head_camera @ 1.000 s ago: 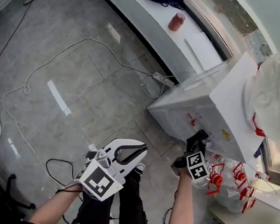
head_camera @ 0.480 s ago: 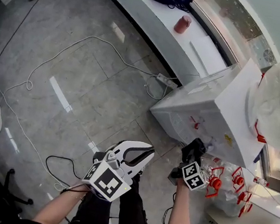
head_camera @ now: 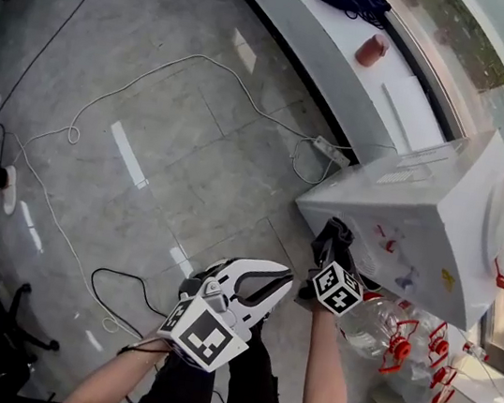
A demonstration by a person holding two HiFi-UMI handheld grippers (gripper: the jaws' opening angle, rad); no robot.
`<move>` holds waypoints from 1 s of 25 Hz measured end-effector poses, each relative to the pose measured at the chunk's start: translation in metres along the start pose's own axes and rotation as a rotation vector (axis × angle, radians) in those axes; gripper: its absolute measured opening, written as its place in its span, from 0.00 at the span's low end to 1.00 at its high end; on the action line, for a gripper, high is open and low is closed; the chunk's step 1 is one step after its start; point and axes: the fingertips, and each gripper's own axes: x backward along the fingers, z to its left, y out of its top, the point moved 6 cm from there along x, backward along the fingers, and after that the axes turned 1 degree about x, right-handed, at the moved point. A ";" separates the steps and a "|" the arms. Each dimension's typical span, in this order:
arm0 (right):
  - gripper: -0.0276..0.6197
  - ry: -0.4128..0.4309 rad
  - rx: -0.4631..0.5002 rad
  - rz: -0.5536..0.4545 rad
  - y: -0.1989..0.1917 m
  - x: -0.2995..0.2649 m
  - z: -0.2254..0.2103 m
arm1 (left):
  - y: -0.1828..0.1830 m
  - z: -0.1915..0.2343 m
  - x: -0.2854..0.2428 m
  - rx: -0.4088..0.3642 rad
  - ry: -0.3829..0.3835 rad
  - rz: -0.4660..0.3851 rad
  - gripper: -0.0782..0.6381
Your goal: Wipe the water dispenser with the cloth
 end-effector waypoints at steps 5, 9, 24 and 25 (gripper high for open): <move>0.21 -0.020 -0.084 -0.010 0.005 -0.037 0.003 | -0.025 0.002 0.002 -0.027 0.011 0.037 0.15; 0.21 -0.075 -0.129 -0.029 0.014 -0.042 -0.015 | -0.036 0.006 0.005 -0.010 0.032 0.041 0.15; 0.22 -0.199 -0.157 -0.003 -0.008 0.010 -0.100 | -0.026 0.001 -0.012 -0.006 0.024 0.015 0.15; 0.22 -0.219 -0.159 -0.001 -0.010 0.016 -0.109 | -0.026 -0.001 -0.014 -0.006 0.023 0.014 0.15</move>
